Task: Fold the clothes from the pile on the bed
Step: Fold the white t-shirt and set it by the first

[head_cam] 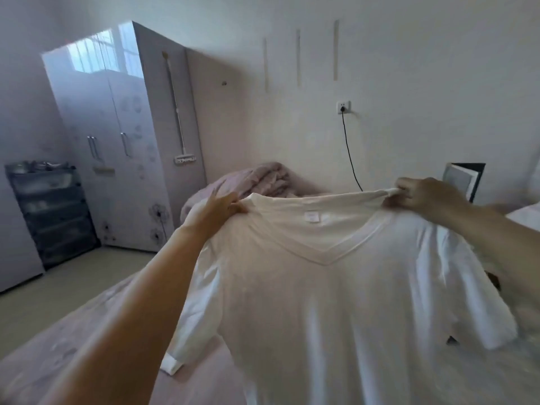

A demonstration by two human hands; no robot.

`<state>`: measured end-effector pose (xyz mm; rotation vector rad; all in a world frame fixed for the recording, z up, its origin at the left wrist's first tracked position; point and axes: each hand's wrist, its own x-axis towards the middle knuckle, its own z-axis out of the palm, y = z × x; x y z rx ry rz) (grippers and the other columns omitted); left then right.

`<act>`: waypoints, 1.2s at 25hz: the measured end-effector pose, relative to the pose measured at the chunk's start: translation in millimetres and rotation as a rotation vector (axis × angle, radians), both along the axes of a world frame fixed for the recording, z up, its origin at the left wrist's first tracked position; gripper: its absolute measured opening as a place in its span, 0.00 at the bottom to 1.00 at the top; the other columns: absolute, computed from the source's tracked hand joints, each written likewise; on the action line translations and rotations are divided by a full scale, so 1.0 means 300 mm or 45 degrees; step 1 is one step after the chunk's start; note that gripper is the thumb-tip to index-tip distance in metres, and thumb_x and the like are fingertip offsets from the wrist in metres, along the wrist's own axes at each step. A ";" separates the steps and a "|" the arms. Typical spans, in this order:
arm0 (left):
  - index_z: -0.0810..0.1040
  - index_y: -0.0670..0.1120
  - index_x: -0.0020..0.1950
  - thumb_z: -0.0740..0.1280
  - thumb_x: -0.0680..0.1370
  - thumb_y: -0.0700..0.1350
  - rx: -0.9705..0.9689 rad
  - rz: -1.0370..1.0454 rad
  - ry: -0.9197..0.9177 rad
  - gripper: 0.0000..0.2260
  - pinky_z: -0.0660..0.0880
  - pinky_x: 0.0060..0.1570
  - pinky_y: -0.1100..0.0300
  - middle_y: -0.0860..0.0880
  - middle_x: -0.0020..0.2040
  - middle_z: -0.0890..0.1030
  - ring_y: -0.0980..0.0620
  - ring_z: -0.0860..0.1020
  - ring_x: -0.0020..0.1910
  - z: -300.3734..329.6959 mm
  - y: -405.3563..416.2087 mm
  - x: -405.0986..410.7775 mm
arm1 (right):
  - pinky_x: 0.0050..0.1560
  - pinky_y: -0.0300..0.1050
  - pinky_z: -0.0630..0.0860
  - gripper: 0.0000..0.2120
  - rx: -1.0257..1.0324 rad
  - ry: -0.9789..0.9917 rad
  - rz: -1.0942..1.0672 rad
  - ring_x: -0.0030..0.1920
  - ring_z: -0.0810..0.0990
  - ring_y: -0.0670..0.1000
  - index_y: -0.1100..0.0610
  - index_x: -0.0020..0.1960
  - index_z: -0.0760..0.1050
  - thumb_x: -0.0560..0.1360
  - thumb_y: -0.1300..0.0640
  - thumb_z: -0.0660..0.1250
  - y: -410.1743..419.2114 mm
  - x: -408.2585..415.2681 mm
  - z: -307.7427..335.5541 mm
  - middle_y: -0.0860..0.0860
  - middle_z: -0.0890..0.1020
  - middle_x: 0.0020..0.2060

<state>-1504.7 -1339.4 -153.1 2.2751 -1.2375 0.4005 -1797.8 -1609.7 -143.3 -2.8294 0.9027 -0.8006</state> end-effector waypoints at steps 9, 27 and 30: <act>0.74 0.43 0.55 0.61 0.79 0.54 0.358 0.125 0.149 0.14 0.72 0.49 0.50 0.42 0.54 0.80 0.40 0.78 0.53 -1.099 -0.557 0.500 | 0.36 0.49 0.65 0.13 0.348 0.296 -0.138 0.43 0.75 0.57 0.59 0.48 0.68 0.78 0.48 0.61 -0.483 0.617 -1.155 0.58 0.79 0.45; 0.76 0.40 0.46 0.61 0.75 0.64 0.793 0.295 0.857 0.26 0.69 0.33 0.59 0.44 0.40 0.77 0.48 0.74 0.35 -1.267 -0.405 0.662 | 0.72 0.47 0.50 0.33 0.296 0.298 0.343 0.75 0.54 0.56 0.56 0.75 0.58 0.76 0.40 0.47 -0.024 0.831 -1.426 0.58 0.56 0.76; 0.77 0.42 0.51 0.68 0.71 0.64 0.796 0.336 0.953 0.25 0.73 0.36 0.58 0.46 0.46 0.80 0.48 0.78 0.40 -1.234 -0.316 0.607 | 0.74 0.52 0.47 0.39 0.332 0.438 0.529 0.77 0.47 0.52 0.53 0.77 0.50 0.70 0.37 0.36 0.289 0.863 -1.447 0.54 0.48 0.77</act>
